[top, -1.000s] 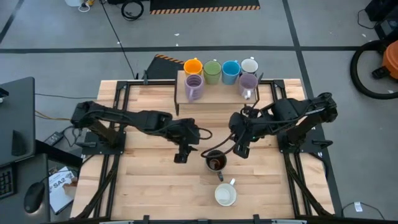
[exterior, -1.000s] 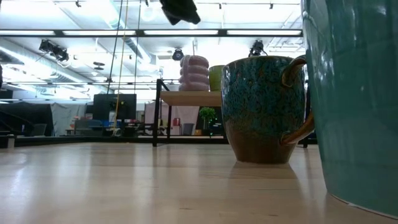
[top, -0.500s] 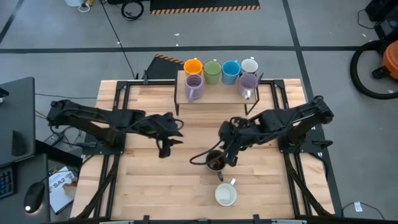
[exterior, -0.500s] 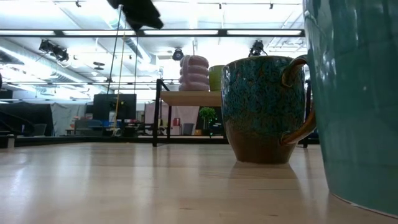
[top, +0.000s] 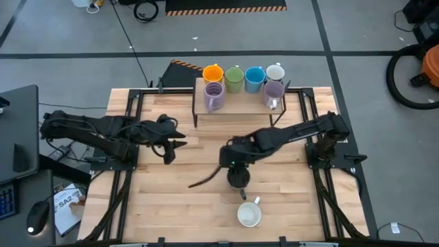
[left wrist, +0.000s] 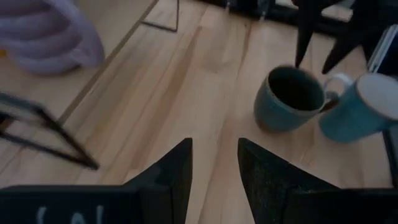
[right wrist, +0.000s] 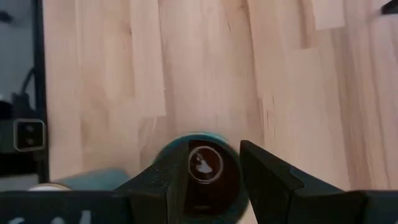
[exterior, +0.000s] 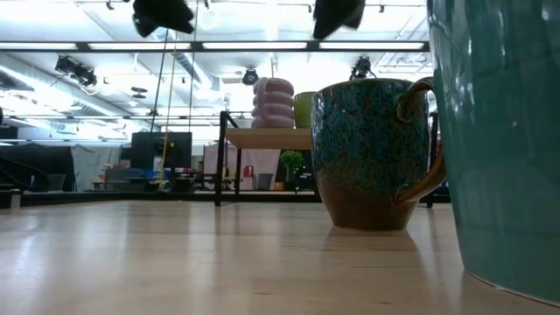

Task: Place coffee mugs
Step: Put the dark blue patterned mug on the shelf

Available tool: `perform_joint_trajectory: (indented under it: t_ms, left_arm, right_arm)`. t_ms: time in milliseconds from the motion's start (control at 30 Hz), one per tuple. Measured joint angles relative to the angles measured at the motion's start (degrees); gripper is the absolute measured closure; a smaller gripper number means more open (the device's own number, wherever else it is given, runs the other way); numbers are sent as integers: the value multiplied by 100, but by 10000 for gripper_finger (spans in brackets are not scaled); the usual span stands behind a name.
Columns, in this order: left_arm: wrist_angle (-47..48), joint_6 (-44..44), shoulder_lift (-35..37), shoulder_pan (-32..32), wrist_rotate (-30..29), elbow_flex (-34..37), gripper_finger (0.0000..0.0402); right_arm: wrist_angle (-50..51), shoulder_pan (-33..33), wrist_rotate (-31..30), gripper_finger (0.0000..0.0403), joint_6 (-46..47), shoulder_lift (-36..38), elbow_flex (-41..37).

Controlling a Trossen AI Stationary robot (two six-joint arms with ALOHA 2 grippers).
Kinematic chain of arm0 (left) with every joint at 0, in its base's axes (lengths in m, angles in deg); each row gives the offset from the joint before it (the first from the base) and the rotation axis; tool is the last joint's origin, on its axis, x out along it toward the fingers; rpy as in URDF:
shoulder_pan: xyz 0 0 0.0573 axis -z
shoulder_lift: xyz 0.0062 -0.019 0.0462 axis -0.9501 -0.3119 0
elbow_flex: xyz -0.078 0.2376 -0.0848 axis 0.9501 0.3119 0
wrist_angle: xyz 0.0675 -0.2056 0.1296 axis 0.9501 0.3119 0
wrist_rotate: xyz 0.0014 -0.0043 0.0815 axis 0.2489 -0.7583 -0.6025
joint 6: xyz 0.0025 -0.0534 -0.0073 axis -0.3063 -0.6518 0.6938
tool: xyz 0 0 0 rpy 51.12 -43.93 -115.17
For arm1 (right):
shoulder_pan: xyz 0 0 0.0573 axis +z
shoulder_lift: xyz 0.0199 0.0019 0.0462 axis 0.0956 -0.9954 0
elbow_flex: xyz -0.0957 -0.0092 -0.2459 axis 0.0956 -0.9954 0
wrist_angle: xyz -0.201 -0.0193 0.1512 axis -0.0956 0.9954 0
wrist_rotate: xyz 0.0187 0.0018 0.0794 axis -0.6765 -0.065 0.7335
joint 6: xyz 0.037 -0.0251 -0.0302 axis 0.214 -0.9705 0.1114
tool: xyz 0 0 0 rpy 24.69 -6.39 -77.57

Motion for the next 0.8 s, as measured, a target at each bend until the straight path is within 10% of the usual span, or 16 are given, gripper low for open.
perform_joint_trajectory:
  t_ms: [333, 800]
  left_arm:
    - [475, -125, 402, 4, -85, -2, 267]
    - [881, -210, 441, -2, -585, -2, 267]
  right_arm:
    - [180, -490, 1173, 229, -1095, -427, 4]
    - [66, -585, 933, 196, -2118, -423, -568]
